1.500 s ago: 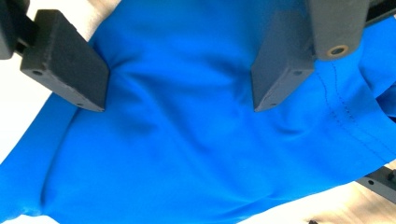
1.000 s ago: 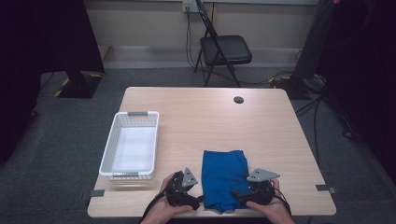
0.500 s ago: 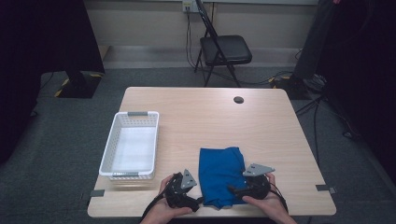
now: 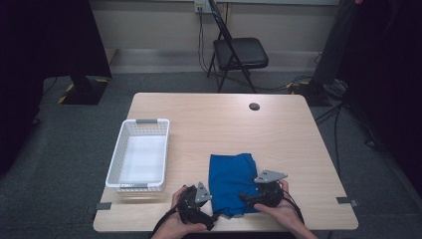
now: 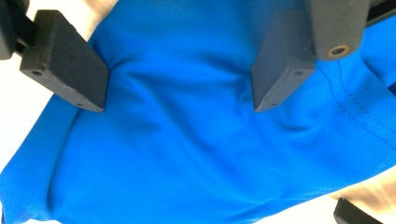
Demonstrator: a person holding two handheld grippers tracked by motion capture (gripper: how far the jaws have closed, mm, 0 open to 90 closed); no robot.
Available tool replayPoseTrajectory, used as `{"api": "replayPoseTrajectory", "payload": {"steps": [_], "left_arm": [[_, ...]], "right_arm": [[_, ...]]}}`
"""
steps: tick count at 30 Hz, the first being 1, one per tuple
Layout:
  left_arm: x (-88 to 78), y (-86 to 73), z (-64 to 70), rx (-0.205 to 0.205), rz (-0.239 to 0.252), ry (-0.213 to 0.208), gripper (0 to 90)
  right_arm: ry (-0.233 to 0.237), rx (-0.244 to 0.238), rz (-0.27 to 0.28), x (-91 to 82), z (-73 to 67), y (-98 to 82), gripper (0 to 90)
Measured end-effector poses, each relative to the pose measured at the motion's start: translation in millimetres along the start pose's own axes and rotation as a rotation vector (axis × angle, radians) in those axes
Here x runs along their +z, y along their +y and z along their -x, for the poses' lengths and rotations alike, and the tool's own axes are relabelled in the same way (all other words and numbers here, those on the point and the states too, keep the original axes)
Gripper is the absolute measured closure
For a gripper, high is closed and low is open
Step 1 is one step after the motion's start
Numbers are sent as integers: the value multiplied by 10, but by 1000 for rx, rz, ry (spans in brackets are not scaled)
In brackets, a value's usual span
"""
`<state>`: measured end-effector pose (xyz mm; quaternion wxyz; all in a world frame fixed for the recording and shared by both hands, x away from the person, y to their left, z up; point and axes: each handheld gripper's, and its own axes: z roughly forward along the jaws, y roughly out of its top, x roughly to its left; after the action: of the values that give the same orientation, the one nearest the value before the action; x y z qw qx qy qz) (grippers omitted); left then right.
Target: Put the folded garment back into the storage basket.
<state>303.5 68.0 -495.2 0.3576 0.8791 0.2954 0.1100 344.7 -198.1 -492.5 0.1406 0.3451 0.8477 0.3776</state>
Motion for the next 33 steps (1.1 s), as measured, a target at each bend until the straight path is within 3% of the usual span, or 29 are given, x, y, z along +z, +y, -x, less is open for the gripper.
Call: {"api": "replayPoseTrajectory", "payload": {"steps": [4, 33], "left_arm": [[-5, -4, -12, -18, -2, 13, 1], [-17, -15, -20, -19, -2, 15, 0]], "right_arm": [[-2, 1, -1, 41, 3, 37, 184], [-2, 1, 1, 340, 15, 301, 184]]}}
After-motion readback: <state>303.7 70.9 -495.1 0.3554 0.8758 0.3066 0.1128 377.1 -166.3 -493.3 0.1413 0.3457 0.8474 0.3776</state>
